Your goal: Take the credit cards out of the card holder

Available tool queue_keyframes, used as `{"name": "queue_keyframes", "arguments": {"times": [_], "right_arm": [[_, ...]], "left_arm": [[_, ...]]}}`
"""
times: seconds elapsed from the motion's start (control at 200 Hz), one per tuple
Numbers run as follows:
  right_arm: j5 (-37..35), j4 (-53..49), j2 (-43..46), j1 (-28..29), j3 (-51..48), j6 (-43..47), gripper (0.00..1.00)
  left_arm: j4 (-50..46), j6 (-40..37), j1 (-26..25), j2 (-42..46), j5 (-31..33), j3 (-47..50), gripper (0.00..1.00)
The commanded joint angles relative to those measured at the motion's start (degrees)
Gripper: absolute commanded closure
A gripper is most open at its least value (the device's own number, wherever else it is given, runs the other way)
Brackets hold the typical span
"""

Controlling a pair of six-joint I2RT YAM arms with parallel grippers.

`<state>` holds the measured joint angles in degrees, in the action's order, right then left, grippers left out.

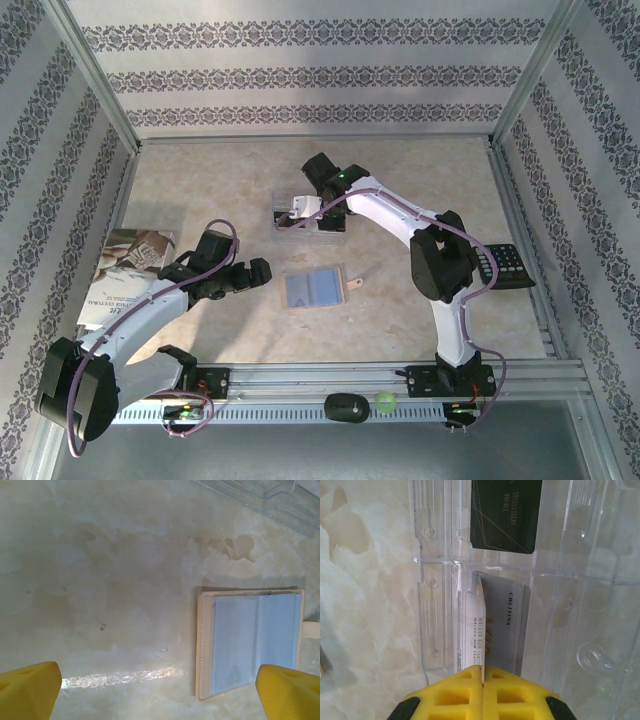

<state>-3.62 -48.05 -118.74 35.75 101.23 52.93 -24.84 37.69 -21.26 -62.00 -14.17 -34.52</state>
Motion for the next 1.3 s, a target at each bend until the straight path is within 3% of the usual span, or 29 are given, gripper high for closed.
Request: {"name": "queue_keyframes", "arguments": {"times": [0.0,0.13,0.205,0.265,0.57,0.814,0.964,1.159,1.294], "right_arm": [[0.14,-1.1,-1.22,-0.33,1.6,0.48,1.0],[-0.17,-0.8,-1.63,-0.25,2.04,-0.61,1.0],[-0.6,1.24,-1.07,-0.24,1.55,-1.31,0.82],[-1.11,2.87,-0.43,-0.18,1.13,-1.75,0.76],[-0.73,16.76,7.81,-0.24,-3.19,-9.01,0.68],[6.48,22.39,14.6,2.46,-9.08,-35.73,0.62],[3.19,19.87,15.85,6.54,-14.46,-52.29,0.61],[4.74,18.92,17.75,13.73,-26.86,-64.18,0.61],[3.62,20.33,17.0,19.71,-31.42,-67.72,0.61]], "left_arm": [[-0.03,-0.66,0.93,0.23,0.09,-1.06,0.0],[0.19,-0.62,1.0,0.26,-0.2,-0.87,0.0],[0.32,-0.6,0.98,0.29,-0.33,-0.81,0.0],[0.31,-0.64,1.03,0.29,-0.42,-0.72,0.0],[1.94,0.25,1.04,1.81,-0.66,0.05,0.0],[8.44,2.16,1.18,7.6,-0.09,3.28,0.0],[8.03,1.78,1.64,9.82,1.1,4.5,0.0],[5.13,1.64,2.01,12.2,3.87,6.2,0.0],[2.75,0.95,2.26,13.03,5.68,6.4,0.0]]}}
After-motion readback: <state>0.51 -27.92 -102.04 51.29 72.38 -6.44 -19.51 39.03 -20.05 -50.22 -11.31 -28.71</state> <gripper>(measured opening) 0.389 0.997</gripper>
